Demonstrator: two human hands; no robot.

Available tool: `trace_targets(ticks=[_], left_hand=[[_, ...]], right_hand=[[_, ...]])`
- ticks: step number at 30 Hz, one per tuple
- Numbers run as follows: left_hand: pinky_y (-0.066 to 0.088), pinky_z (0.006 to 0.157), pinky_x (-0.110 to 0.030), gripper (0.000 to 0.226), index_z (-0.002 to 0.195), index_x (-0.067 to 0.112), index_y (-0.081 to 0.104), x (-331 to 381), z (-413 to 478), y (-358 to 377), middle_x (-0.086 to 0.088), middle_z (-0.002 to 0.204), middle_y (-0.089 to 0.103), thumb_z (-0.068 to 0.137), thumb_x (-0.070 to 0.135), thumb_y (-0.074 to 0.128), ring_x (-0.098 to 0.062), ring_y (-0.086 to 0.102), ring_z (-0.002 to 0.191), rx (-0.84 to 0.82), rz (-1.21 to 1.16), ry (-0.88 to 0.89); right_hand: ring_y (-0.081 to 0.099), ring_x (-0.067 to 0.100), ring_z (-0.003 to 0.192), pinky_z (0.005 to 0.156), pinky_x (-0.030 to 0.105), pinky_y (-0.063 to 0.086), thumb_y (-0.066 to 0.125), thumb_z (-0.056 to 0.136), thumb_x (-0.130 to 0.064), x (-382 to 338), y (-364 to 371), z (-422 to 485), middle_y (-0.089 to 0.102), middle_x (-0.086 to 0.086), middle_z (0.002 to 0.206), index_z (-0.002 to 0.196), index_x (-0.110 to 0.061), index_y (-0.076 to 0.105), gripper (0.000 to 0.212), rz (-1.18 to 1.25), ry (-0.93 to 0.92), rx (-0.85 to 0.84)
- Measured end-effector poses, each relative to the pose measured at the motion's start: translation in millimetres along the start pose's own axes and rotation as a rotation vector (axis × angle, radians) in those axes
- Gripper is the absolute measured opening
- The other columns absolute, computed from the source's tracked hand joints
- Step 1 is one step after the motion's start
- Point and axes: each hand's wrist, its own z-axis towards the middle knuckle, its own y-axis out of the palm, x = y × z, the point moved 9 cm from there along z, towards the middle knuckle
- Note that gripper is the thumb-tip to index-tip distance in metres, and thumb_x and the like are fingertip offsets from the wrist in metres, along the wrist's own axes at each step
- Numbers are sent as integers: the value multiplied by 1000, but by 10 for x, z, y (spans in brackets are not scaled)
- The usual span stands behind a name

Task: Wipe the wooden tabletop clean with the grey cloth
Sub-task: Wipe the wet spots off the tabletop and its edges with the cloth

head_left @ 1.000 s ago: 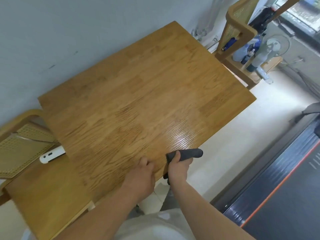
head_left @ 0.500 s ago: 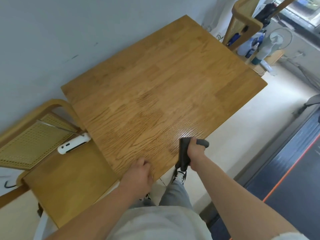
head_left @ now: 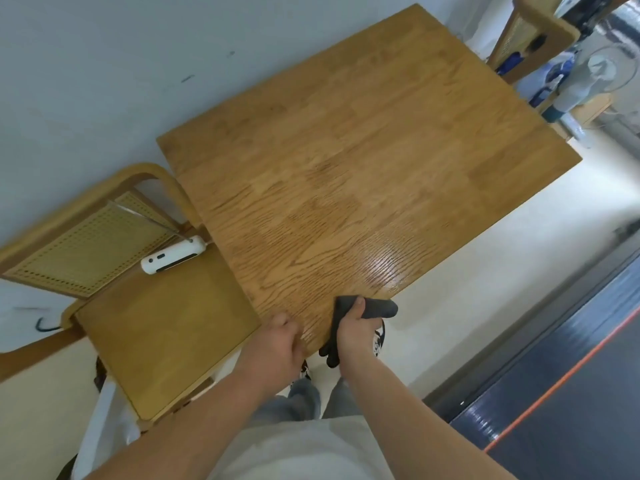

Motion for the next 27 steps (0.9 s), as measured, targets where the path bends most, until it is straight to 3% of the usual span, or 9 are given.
trace_targets(ticks=[6, 9, 11, 14, 17, 19, 21, 24, 27], left_hand=[[53, 72, -30, 32, 116, 29, 62, -385, -381, 92, 11, 103, 60, 86, 39, 68, -7, 58, 86, -34, -103, -132], [41, 61, -20, 36, 101, 38, 59, -483, -498, 177, 19, 93, 56, 71, 58, 62, 1, 53, 75, -64, -201, -224], [41, 58, -23, 38, 85, 37, 51, -516, -533, 237, 16, 85, 59, 60, 65, 53, 0, 55, 72, -75, -259, -280], [49, 59, -26, 38, 87, 35, 55, -594, -564, 363, 13, 79, 67, 62, 60, 68, -4, 64, 72, -70, -419, -378], [58, 68, -38, 24, 88, 30, 57, -617, -516, 338, 8, 79, 68, 71, 36, 73, -11, 66, 74, -58, -476, -393], [55, 68, -37, 18, 87, 30, 54, -604, -446, 230, 7, 82, 65, 76, 28, 69, -14, 62, 76, -40, -415, -331], [52, 66, -34, 17, 88, 33, 52, -597, -363, 79, 10, 82, 62, 80, 28, 66, -13, 60, 76, 0, -379, -263], [48, 64, -28, 19, 94, 37, 50, -544, -224, -211, 15, 90, 58, 87, 27, 65, -7, 57, 77, 97, -315, -173], [53, 74, -31, 20, 107, 32, 56, -466, -47, -494, 11, 110, 56, 92, 20, 64, -9, 59, 88, 249, -315, -114]], right_hand=[[51, 39, 129, 87, 39, 31, 37, 104, -60, 447, 489, -456, 49, 22, 146, 151, -1, 24, 76, -2, 89, 6], [48, 42, 132, 95, 44, 37, 36, 103, -62, 626, 611, -589, 45, 24, 150, 156, -1, 15, 83, -69, 138, -46], [52, 43, 128, 102, 48, 42, 35, 101, -65, 715, 636, -643, 49, 25, 145, 157, -4, 14, 86, -113, 184, -104], [62, 40, 116, 102, 54, 52, 39, 101, -65, 736, 620, -699, 61, 22, 129, 150, -4, 31, 78, -111, 252, -237], [70, 34, 98, 83, 48, 62, 39, 102, -65, 586, 454, -835, 69, 16, 110, 125, -6, 51, 64, -219, 302, -454], [71, 32, 93, 70, 41, 62, 34, 102, -67, 385, 246, -852, 70, 16, 107, 118, -12, 50, 60, -544, 192, -552], [75, 30, 81, 62, 39, 63, 37, 102, -65, 64, 109, -816, 74, 16, 94, 119, -10, 56, 60, -794, -32, -534], [75, 22, 66, 67, 42, 65, 56, 95, -56, -356, 149, -813, 77, 6, 76, 101, -11, 67, 47, -936, -356, -425], [67, 13, 79, 62, 33, 51, 67, 85, -57, -580, 331, -879, 69, -9, 91, 107, -27, 56, 38, -1007, -605, -340]])
